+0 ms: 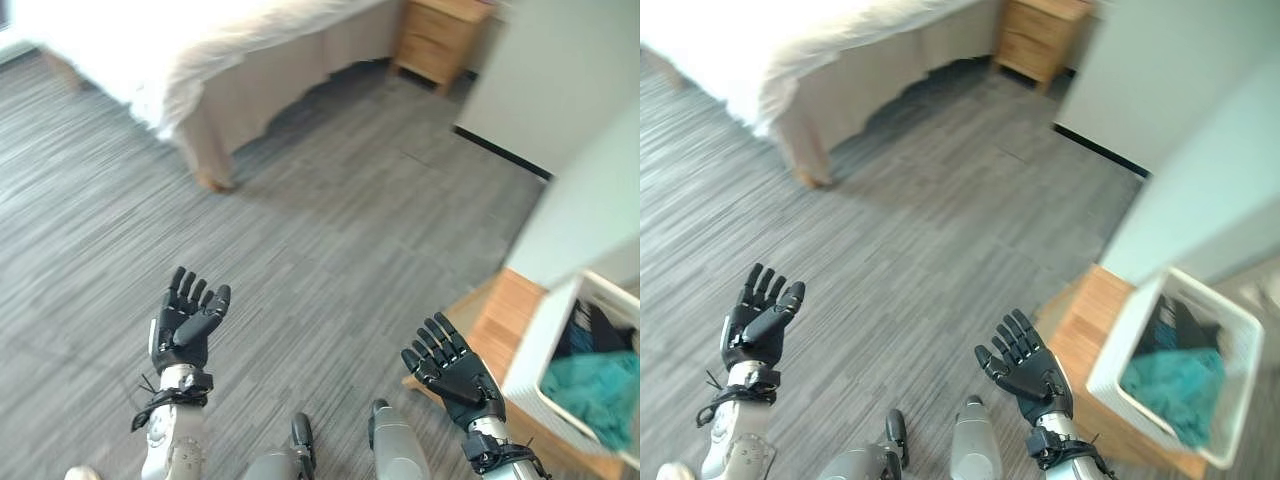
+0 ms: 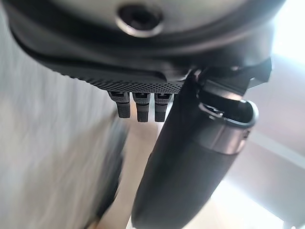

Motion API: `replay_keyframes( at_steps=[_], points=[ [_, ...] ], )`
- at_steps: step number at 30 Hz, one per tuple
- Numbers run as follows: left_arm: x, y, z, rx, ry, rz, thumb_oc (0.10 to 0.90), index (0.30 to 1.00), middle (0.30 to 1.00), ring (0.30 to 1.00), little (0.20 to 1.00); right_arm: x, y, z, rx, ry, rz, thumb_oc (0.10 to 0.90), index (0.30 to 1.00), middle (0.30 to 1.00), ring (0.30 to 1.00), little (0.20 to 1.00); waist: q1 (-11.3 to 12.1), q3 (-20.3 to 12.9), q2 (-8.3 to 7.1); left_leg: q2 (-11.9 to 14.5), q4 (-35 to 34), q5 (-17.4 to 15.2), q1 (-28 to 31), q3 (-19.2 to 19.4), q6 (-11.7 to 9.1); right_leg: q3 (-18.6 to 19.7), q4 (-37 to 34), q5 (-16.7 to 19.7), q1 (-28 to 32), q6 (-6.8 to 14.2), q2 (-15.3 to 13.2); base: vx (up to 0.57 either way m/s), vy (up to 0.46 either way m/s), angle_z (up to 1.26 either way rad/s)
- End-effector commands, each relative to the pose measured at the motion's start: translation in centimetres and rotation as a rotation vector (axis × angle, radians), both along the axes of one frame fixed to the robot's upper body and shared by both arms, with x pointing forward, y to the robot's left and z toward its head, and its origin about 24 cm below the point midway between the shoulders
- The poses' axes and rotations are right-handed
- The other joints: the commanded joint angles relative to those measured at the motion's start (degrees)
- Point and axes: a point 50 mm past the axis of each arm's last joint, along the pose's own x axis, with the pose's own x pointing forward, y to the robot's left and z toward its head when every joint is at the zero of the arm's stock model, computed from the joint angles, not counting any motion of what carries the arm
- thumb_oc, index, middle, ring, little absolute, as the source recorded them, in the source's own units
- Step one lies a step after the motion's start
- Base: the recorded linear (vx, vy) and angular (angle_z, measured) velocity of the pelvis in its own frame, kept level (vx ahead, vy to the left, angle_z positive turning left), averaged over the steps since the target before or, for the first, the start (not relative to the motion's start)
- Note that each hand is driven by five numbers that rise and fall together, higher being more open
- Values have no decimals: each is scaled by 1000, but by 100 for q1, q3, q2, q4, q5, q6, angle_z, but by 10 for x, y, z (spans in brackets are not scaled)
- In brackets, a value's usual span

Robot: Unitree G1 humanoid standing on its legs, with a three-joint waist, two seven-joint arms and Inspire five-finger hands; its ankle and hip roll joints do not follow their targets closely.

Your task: Pick up bed clothes into laundry basket.

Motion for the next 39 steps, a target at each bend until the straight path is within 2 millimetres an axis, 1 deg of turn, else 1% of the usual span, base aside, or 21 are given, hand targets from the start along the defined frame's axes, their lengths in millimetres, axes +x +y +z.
replay_keyframes(
  at_steps=[1, 2, 3, 4, 5, 6, 7, 10, 12, 16, 21, 23, 25, 27, 34, 39],
  points=[
    [20, -7, 55, 139, -266, -62, 800, 900, 900, 900, 900, 29, -1, 45, -31, -270, -2, 800, 900, 900, 900, 900, -24, -631, -155, 339, 81, -831, 567, -668, 16, 138, -1809, 96, 631, 134, 61, -139, -20, 56],
    [17, -8, 54, 149, -252, -54, 800, 900, 900, 900, 900, 31, 3, 45, -29, -264, 7, 800, 900, 900, 900, 900, 89, -683, -161, 291, 116, -792, 451, -697, 6, 39, -2077, 119, 707, 111, -13, -93, -29, 37],
    [13, -9, 50, 148, -233, -54, 800, 900, 900, 900, 900, 32, 3, 44, -30, -259, 10, 800, 900, 900, 900, 900, 108, -745, -158, 299, 129, -758, 402, -700, 6, 45, -2156, 127, 716, 103, 6, -142, -55, 9],
    [10, -10, 45, 168, -197, -53, 800, 900, 900, 900, 900, 32, 1, 44, -47, -247, 4, 800, 900, 900, 900, 900, 115, -782, -141, 320, 117, -716, 366, -720, -8, 144, -2191, 130, 725, 75, 79, -128, -70, -2],
    [6, -12, 43, 175, -180, -42, 800, 900, 900, 900, 900, 35, 2, 46, -58, -251, -3, 800, 900, 900, 900, 900, 178, -774, -122, 338, 121, -682, 321, -725, -22, 42, -2233, 180, 689, 77, 75, -134, -69, -13],
    [3, -18, 37, 140, -161, -52, 800, 900, 900, 900, 900, 38, 3, 47, -50, -253, -11, 800, 900, 900, 900, 900, 203, -782, -114, 341, 86, -657, 312, -733, -13, 7, -2286, 228, 692, 83, 64, -125, -73, -13],
    [1, -28, 27, 61, -129, -82, 800, 900, 900, 900, 900, 38, 4, 46, -49, -237, -27, 800, 900, 900, 900, 900, 207, -805, -106, 330, -15, -580, 339, -752, -18, 10, -2406, 266, 779, 67, 70, -86, -60, -26],
    [-2, -31, 19, 71, -84, -128, 800, 900, 900, 900, 900, 33, -1, 45, -85, -214, -53, 800, 900, 900, 900, 900, 186, -911, -86, 354, -143, -485, 339, -842, -62, -102, -2582, 246, 908, 16, 86, -74, -72, -12],
    [-2, -33, 23, 65, -95, -135, 800, 900, 900, 900, 900, 31, -1, 40, -81, -189, -69, 800, 900, 900, 900, 900, 197, -992, -70, 417, -263, -376, 350, -875, -120, -193, -2676, 239, 975, -39, 138, -68, -73, 16],
    [-3, -30, 24, 107, -85, -131, 800, 900, 900, 900, 900, 27, -4, 38, -109, -166, -69, 800, 900, 900, 900, 900, 233, -1047, -88, 450, -315, -353, 392, -967, -149, -239, -2667, 190, 1044, -76, 176, -28, -59, 3],
    [-7, -27, 23, 94, -80, -109, 800, 900, 900, 900, 900, 25, -6, 35, -104, -152, -81, 800, 900, 900, 900, 900, 309, -1078, -104, 481, -267, -375, 422, -1071, -158, -275, -2669, 154, 1129, -113, 196, -16, -49, 13],
    [-9, -26, 20, 82, -71, -96, 800, 900, 900, 900, 900, 24, -5, 35, -93, -154, -86, 800, 900, 900, 900, 900, 334, -1089, -99, 481, -270, -383, 453, -1108, -154, -286, -2663, 133, 1163, -123, 199, 1, -20, 13],
    [-10, -28, 15, 24, -61, -74, 800, 900, 900, 900, 900, 23, -2, 34, -64, -149, -90, 800, 900, 900, 900, 900, 376, -1076, -97, 470, -228, -385, 449, -1179, -156, -335, -2639, 103, 1198, -136, 179, -3, -25, 12],
    [-9, -29, 15, 2, -70, -70, 800, 900, 900, 900, 900, 23, 0, 35, -61, -156, -84, 800, 900, 900, 900, 900, 381, -1071, -89, 464, -192, -405, 444, -1225, -162, -381, -2634, 88, 1222, -136, 167, -5, -18, 20],
    [-3, -28, 23, 28, -100, -73, 800, 900, 900, 900, 900, 25, 2, 38, -71, -170, -73, 800, 900, 900, 900, 900, 410, -1084, -57, 464, -174, -437, 485, -1300, -167, -375, -2651, 69, 1288, -146, 159, 8, -7, 12],
    [-2, -31, 23, 17, -102, -91, 800, 900, 900, 900, 900, 22, 2, 35, -60, -161, -84, 800, 900, 900, 900, 900, 392, -1100, -50, 472, -158, -475, 522, -1320, -158, -316, -2639, 48, 1322, -150, 161, 3, -1, 1]
  ],
)
